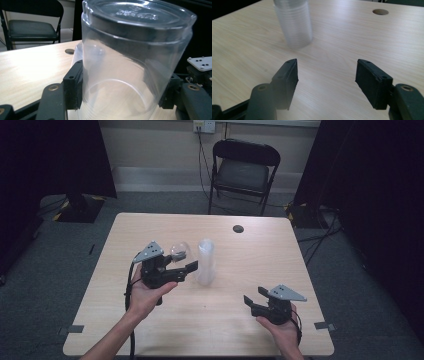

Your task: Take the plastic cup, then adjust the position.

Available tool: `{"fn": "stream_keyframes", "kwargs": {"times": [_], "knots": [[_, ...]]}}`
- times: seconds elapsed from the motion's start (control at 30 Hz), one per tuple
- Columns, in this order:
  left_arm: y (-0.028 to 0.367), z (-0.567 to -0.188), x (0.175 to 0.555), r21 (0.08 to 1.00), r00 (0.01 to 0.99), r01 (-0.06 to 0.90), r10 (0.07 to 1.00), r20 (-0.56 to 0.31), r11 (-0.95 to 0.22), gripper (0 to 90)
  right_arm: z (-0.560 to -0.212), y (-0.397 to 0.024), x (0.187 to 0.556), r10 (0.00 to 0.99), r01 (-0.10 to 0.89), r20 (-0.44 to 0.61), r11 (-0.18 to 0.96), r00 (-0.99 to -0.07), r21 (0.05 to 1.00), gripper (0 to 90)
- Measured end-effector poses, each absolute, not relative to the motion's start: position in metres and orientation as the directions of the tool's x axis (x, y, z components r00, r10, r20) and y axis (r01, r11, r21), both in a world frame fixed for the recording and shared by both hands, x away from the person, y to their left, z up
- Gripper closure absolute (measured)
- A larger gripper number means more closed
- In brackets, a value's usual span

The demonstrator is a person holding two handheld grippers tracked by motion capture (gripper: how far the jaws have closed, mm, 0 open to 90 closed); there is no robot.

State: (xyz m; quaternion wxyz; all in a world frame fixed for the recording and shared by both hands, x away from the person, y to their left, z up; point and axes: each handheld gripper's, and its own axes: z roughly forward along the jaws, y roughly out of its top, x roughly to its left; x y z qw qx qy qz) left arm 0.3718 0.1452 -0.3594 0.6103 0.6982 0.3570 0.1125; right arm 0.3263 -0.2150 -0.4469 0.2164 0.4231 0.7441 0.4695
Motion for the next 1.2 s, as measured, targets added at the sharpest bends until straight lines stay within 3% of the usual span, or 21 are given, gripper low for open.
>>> {"fn": "stream_keyframes", "kwargs": {"times": [0.57,0.8,1.2], "knots": [[0.139,-0.391,0.374,0.853,0.689,0.522,0.588,-0.423,0.002,38.1,-0.431,-0.164,0.328,0.73,0.338,0.061,0.239,-0.68,0.91,43.4],[0.136,-0.388,0.368,0.859,0.699,0.513,0.587,-0.409,-0.011,39.1,-0.426,-0.137,0.328,0.685,0.267,0.018,0.26,-0.728,0.928,49.4],[0.134,-0.393,0.366,0.816,0.677,0.578,0.551,-0.489,0.013,40.9,-0.425,-0.116,0.327,0.647,0.177,-0.045,0.275,-0.761,0.945,55.9]]}}
